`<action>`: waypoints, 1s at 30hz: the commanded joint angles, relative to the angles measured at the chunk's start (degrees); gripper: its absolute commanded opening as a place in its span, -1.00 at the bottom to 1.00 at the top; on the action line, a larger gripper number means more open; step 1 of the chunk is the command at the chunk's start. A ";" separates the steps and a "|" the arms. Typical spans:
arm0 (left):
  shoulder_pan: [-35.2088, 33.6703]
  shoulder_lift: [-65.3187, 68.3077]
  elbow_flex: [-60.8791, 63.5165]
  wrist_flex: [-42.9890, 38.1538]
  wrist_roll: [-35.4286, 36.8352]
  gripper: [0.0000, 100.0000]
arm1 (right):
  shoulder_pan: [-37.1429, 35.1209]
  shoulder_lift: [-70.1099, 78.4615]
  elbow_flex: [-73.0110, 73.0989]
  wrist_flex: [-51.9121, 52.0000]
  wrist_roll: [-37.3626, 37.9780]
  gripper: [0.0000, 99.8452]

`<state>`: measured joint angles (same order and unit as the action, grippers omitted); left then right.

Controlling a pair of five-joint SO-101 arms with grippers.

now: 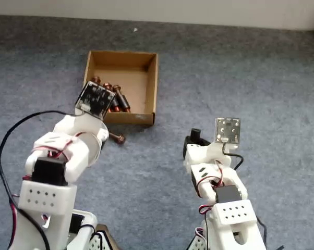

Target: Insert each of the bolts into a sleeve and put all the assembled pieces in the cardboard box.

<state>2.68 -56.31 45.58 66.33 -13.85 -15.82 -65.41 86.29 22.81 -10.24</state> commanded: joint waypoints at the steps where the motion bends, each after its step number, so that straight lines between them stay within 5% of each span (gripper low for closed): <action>1: 0.48 13.14 -8.13 -0.53 -2.90 -0.80 | 0.66 -1.36 -1.01 -1.27 -0.18 -0.99; 9: 2.95 42.95 -27.47 12.92 -25.93 -0.80 | 0.66 -1.36 -1.01 -1.27 -0.18 -0.99; 15: 3.03 55.78 -37.14 14.95 -40.18 -0.76 | 1.89 -1.36 -1.19 -1.27 -0.18 -0.99; 19: 2.68 62.46 -43.12 18.64 -46.42 -0.62 | 1.71 -1.36 -1.10 -1.27 -0.18 -0.99; 30: 2.59 78.46 -55.43 24.35 -56.70 -0.62 | 1.80 -1.36 -1.10 -1.27 -0.18 -0.99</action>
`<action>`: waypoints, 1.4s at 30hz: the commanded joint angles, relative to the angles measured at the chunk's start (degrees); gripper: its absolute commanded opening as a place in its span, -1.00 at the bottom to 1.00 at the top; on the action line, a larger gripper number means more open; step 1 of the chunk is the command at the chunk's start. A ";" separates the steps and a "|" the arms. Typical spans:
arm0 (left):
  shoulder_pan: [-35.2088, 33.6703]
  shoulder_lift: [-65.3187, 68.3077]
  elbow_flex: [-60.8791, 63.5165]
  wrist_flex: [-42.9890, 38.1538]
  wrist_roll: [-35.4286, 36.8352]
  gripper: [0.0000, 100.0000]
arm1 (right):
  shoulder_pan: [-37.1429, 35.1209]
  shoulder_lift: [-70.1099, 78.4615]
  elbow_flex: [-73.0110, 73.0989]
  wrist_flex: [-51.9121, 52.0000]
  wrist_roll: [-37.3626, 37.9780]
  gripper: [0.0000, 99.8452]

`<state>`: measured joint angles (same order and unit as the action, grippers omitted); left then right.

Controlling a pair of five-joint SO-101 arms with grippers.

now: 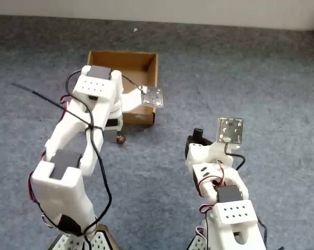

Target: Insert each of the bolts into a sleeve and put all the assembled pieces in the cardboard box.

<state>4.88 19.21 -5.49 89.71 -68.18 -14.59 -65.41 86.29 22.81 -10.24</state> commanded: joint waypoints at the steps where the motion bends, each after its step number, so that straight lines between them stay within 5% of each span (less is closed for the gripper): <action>1: 0.48 4.18 -4.70 0.97 -2.73 -0.62 | 0.57 -1.36 -1.10 -1.27 -0.18 -0.99; 22: 1.19 20.53 -13.23 1.05 -0.44 -0.94 | 0.57 -1.36 -1.19 -1.27 -0.18 -0.99; 29: 3.65 21.05 -12.97 0.79 9.14 -0.94 | 0.57 -1.36 -1.19 -1.27 -0.18 -0.99; 42: 4.70 21.05 -12.88 6.59 9.58 -0.80 | 0.57 -1.36 -1.10 -1.27 -0.18 -0.99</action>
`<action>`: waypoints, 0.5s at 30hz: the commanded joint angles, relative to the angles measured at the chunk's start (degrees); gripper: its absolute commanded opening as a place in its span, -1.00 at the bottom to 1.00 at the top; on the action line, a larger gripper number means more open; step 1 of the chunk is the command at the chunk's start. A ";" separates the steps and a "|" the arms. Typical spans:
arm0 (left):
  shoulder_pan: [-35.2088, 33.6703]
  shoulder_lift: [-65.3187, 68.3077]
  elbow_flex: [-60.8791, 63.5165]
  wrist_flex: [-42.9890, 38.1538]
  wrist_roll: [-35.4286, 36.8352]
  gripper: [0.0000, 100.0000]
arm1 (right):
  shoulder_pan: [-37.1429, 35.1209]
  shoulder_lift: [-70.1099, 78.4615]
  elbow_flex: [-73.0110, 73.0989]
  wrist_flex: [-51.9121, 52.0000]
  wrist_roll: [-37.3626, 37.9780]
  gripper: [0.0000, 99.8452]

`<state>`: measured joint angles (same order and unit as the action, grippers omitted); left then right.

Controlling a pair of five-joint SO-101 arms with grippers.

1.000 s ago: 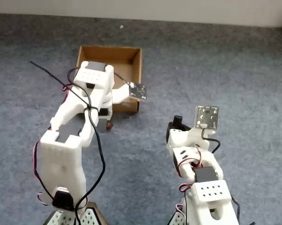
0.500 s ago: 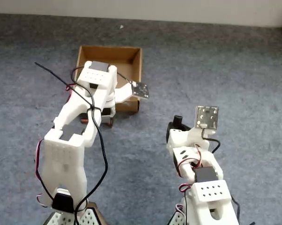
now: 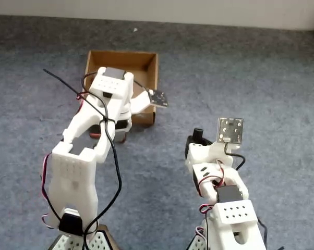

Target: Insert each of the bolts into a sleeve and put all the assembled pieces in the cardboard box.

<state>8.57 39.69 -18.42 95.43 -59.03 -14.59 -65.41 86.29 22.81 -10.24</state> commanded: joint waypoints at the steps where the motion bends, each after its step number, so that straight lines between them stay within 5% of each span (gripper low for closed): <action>1: 1.01 0.57 0.04 0.88 0.53 -0.80 | 0.57 -1.36 -1.10 -1.27 -0.18 -0.99; 12: 1.45 5.32 -1.98 0.88 1.05 -0.80 | 0.57 -1.36 -1.10 -1.27 -0.18 -0.99; 15: 1.45 5.58 -3.56 0.26 7.12 -0.80 | 0.57 -1.36 -1.10 -1.27 -0.09 -0.99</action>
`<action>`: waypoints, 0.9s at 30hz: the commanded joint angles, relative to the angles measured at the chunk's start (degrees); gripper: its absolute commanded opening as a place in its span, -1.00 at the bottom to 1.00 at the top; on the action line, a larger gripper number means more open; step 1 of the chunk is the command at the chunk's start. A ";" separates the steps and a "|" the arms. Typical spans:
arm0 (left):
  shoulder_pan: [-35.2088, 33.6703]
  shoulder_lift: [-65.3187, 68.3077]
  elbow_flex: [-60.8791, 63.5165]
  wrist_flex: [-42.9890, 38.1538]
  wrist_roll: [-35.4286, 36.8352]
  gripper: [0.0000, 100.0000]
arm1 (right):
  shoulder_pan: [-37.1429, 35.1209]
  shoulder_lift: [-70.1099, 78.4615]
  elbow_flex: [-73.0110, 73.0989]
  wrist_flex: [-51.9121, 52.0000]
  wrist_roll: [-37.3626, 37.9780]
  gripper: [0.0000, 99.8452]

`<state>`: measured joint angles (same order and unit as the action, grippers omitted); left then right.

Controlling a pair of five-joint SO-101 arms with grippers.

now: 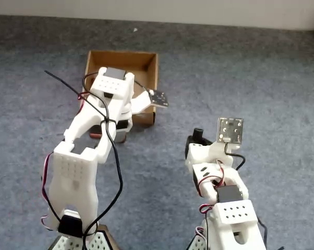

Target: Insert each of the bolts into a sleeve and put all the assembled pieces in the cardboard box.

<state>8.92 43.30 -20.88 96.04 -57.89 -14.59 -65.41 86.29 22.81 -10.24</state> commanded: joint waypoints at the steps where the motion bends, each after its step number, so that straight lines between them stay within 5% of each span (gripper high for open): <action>1: 1.10 2.42 -1.36 -1.41 7.82 -0.80 | 0.57 -1.36 -1.10 -1.27 -0.09 -0.99; 10: 0.84 4.18 -5.93 3.16 11.16 -0.74 | 0.66 -1.36 -1.10 -1.27 -0.09 -0.99; 27: -2.77 1.63 -6.20 -1.05 7.65 -0.67 | 0.66 -1.36 -1.10 -1.27 2.20 -0.99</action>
<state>8.31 44.18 -26.59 98.95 -48.92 -14.59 -65.41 86.29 22.81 -9.89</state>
